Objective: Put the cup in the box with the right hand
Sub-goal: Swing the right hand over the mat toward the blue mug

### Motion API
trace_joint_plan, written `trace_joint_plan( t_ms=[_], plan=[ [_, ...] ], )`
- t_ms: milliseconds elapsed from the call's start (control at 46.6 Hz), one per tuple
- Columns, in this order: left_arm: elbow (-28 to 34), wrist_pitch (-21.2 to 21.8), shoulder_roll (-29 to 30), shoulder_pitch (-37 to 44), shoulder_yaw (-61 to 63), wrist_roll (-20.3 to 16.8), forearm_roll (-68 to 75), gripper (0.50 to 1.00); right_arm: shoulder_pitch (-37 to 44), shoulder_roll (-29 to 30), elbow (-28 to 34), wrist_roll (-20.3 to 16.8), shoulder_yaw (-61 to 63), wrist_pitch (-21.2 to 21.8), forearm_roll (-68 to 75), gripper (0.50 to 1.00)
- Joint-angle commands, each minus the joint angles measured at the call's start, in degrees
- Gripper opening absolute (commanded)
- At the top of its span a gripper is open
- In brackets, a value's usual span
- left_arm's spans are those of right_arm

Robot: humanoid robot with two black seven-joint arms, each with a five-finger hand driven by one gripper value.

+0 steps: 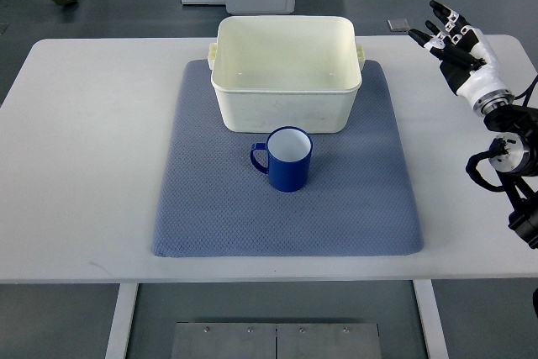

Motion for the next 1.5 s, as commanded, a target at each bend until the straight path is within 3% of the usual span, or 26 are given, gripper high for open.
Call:
trace_joint_plan(
  t_ms=[0, 322, 536, 966, 1481],
  plan=[
    [0.00, -0.01, 0.00, 0.00, 0.00, 0.05, -0.01, 1.000, -0.04, -1.13, 3.46, -0.05, -1.24, 0.08, 0.00, 1.000],
    [0.00, -0.01, 0.00, 0.00, 0.00, -0.04, -0.01, 1.000, 0.04, -3.15, 13.58, -0.67, -3.45, 0.43, 0.09, 1.000],
    [0.00, -0.01, 0.00, 0.00, 0.00, 0.05, -0.01, 1.000, -0.39, -5.43, 18.68, -0.58, -5.29, 4.03, 0.09, 1.000],
    [0.00, -0.01, 0.00, 0.00, 0.00, 0.05, -0.01, 1.000, -2.24, -10.35, 23.42, -0.14, -10.82, 15.11, 0.09, 1.000],
    [0.00, -0.01, 0.00, 0.00, 0.00, 0.05, -0.01, 1.000, -3.29, -13.26, 24.39, 1.17, -19.09, 19.68, -0.79, 1.000]
  ],
)
